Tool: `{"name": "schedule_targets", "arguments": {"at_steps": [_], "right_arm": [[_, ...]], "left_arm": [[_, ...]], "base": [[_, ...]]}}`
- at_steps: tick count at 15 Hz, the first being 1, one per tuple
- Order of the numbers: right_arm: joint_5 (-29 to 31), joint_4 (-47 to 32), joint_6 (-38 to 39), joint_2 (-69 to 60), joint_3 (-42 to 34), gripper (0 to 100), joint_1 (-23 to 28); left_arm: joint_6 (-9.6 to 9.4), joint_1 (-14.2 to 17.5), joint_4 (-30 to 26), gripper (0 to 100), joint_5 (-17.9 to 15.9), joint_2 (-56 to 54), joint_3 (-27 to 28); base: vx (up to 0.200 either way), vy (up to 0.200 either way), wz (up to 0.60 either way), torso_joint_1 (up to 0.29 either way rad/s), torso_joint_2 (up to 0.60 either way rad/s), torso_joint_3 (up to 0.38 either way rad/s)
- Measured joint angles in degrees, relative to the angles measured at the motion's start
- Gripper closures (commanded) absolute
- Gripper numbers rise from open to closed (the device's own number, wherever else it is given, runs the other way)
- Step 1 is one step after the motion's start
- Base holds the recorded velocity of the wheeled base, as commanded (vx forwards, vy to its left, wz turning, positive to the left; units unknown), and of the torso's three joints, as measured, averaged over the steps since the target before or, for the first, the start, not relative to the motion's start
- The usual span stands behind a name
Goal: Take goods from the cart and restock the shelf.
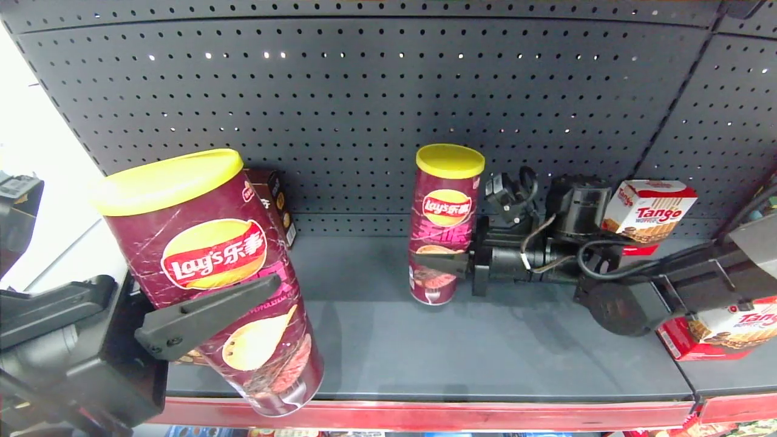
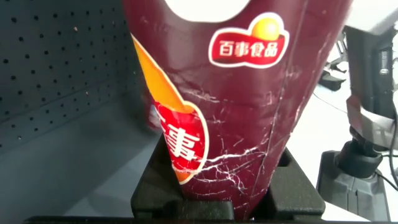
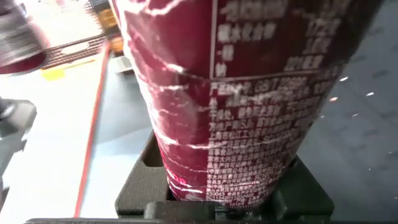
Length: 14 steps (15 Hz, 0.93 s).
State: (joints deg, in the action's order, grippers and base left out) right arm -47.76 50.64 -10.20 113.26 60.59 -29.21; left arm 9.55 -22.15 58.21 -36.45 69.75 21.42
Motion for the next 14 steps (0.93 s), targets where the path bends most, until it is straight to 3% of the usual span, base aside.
{"name": "schedule_targets", "arguments": {"at_steps": [6,10,14], "right_arm": [[3.3,16.1,0.0,-6.9,-21.7,100,-3.8],[3.3,20.0,-0.4,-7.6,-27.6,100,-4.1],[2.9,20.8,-0.4,-7.0,-28.7,100,-3.9]], "left_arm": [[0.02,0.0,-0.1,100,0.0,-0.1,0.4],[0.00,0.0,-0.1,100,0.0,-0.1,0.0],[0.02,0.0,-0.1,100,0.0,0.0,0.0]], "base": [[0.000,0.000,0.00,0.000,0.00,0.000],[0.000,0.000,0.00,0.000,0.00,0.000],[0.000,0.000,0.00,0.000,0.00,0.000]]}}
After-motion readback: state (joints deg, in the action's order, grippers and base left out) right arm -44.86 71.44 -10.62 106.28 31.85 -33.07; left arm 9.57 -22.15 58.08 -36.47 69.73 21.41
